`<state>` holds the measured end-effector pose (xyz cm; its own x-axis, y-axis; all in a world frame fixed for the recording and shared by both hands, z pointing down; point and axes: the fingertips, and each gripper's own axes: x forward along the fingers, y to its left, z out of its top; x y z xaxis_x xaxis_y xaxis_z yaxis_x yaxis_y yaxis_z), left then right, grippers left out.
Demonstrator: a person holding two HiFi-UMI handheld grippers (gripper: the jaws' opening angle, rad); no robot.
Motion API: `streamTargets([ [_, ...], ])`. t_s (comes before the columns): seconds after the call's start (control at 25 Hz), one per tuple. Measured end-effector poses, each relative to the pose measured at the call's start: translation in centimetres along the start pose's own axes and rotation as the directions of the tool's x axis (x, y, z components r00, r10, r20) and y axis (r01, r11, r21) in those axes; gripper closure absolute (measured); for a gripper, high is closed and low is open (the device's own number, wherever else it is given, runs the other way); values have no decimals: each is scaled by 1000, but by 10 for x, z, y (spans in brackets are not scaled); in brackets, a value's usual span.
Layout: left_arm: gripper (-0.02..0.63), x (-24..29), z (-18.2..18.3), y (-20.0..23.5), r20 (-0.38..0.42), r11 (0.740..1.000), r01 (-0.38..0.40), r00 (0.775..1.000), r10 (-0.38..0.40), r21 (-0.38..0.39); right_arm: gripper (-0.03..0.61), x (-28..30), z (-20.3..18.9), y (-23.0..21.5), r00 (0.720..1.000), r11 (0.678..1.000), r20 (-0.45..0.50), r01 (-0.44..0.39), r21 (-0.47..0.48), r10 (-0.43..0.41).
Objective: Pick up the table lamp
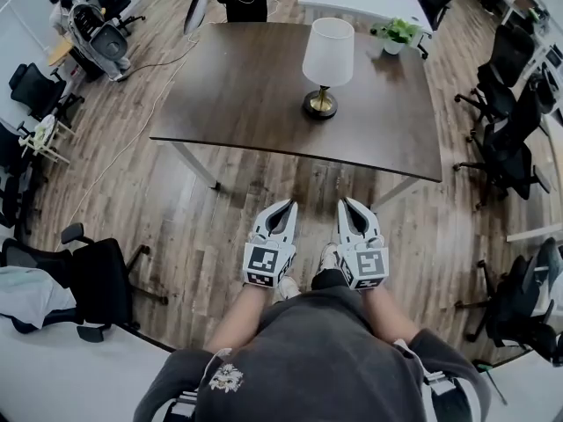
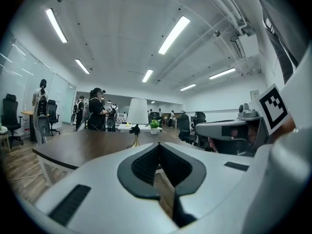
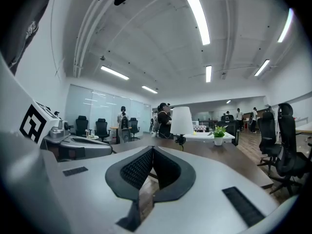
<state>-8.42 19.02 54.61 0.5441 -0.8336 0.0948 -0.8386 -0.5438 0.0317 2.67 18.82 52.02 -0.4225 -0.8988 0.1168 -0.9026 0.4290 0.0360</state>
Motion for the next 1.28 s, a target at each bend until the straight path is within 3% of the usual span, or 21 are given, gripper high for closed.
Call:
streamTargets([
  [0.2,606,26,-7,1,-21,1000,18,1000,-18,-5,554,17,-3,-18,1000,1000,-5,1,16,-1],
  [0.76,606,155,18,24,-33,999,-5,999,7,39,554,105,18,-104,997,998,38,-63,26,62],
  [1.12,606,215,21,12,-56,990,2,998,6,142,554,133,24,-153,994,995,42,-100,20,99],
  [1.28,606,226,17,7,-68,994,4,998,3,109,554,136,19,-164,993,993,37,-111,32,110],
])
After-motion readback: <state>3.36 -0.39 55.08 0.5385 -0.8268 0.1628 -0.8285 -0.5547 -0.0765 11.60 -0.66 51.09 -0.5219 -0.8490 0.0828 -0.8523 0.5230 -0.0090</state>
